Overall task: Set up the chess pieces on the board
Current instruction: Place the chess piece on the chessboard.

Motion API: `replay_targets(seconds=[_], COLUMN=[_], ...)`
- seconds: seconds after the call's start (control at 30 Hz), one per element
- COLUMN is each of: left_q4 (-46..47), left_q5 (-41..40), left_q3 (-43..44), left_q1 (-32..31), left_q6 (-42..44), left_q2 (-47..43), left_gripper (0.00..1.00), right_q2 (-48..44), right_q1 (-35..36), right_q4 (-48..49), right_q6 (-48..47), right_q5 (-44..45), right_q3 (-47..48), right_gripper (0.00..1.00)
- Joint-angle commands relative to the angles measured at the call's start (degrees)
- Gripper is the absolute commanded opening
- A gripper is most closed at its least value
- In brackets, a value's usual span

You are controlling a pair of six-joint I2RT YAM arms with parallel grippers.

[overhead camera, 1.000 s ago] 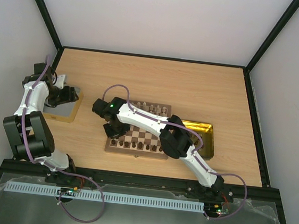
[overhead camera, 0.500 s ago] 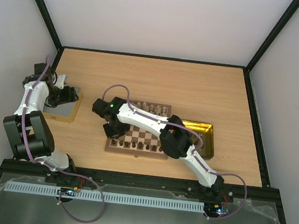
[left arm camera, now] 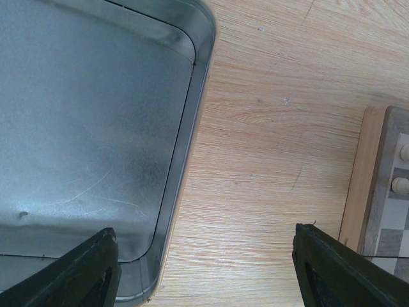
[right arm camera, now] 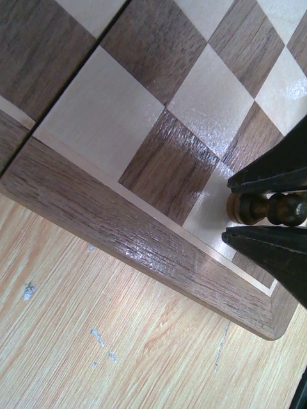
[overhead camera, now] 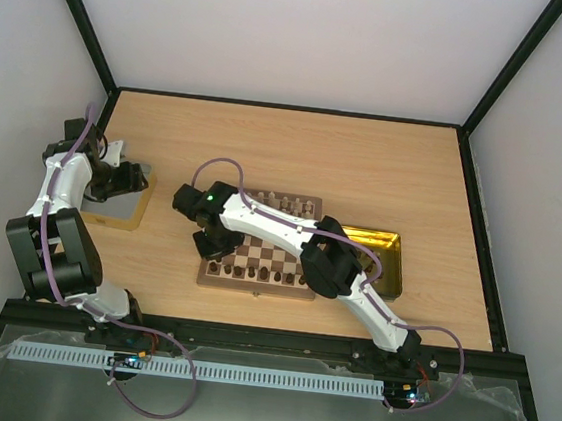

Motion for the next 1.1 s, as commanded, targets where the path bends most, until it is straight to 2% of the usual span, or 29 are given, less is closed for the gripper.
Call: replay_targets(seconds=[0.0,0.6,0.83,0.93,1.07], left_q4=[-0.36,-0.19,-0.11,-0.10,-0.01], left_q5=[0.74,0.60,0.84,0.83,0.75], left_q3=[-0.59,-0.59,-0.66,-0.73,-0.85], left_q1=[-0.08,-0.14,-0.12,-0.15,-0.20], left_q6=[-0.25,-0.29,-0.26,-0.29,-0.29], left_q2=[0.70,1.31,1.50,1.51,1.37], left_gripper=[0.74,0.74,0.74,0.74,0.74], right_q2=[0.22,1.64,1.64,1.64,1.48], right_q1=[0.23,-0.35,-0.44,-0.44,-0.72], right_q4=[-1.40,-1.25,-1.31,-1.14,-1.30], right_q6=[-0.60,-0.59,-0.59,-0.59,-0.50], right_q5=[0.64,0.58,0.55,0.51,1.98], right_q3=[1.88,3.46,3.45,3.59,4.60], right_gripper=[0.13,0.13,0.23,0.31,0.33])
